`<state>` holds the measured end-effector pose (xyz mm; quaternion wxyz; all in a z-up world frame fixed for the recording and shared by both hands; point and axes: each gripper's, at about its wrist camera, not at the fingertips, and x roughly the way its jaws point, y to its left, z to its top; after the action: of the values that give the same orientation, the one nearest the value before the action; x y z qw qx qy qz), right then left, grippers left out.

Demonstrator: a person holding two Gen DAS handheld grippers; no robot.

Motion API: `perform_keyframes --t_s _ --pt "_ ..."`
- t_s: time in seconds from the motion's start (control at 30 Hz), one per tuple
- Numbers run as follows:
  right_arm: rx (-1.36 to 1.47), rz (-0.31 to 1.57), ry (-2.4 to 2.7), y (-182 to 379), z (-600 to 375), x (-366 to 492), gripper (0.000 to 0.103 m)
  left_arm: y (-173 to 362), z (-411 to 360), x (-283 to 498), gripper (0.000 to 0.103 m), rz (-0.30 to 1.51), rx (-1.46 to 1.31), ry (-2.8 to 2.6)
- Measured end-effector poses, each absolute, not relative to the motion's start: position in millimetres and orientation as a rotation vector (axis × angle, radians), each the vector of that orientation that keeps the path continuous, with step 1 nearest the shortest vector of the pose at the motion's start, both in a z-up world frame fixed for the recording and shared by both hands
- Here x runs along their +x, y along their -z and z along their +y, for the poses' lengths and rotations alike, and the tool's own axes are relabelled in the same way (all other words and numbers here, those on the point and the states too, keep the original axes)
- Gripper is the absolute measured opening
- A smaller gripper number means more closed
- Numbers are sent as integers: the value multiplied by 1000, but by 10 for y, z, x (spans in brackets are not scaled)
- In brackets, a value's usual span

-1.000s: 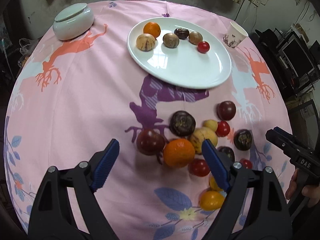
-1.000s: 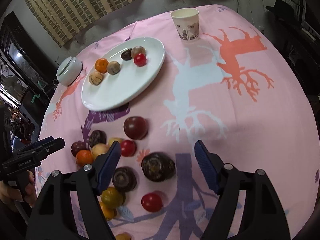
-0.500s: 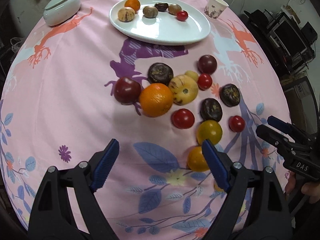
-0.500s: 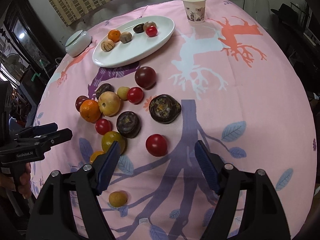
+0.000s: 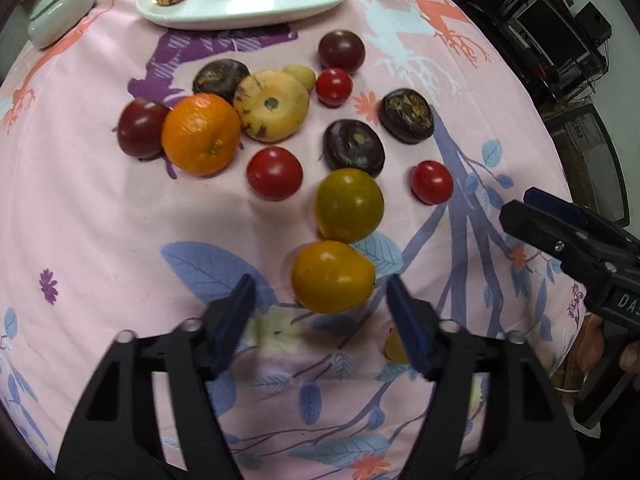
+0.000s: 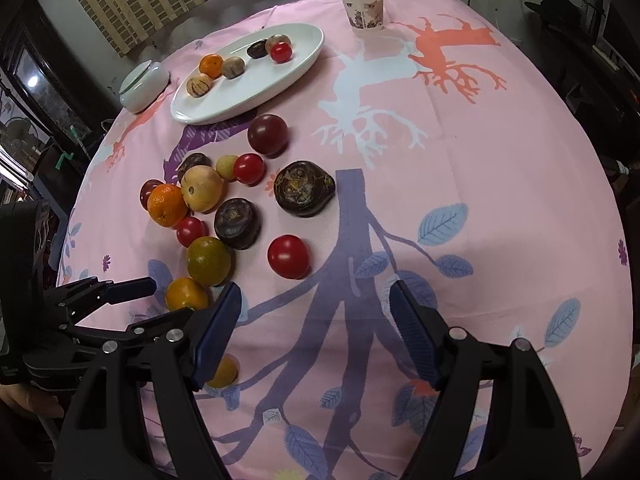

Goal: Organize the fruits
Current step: 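Grasp a yellow-orange fruit with the left gripper while the right grasps a greenish-yellow fruit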

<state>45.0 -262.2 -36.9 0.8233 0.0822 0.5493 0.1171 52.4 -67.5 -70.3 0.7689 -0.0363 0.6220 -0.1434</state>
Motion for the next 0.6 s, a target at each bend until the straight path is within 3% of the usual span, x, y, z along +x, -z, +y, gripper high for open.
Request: perform_keyframes --t_s 0.1,0.6 --pt "189 1171 -244 379 -2663 447 77 768 -682 526 44 1355 -96 320" --pt "218 1238 -428 525 -2046 523 77 517 -121 461 43 1245 -91 222"
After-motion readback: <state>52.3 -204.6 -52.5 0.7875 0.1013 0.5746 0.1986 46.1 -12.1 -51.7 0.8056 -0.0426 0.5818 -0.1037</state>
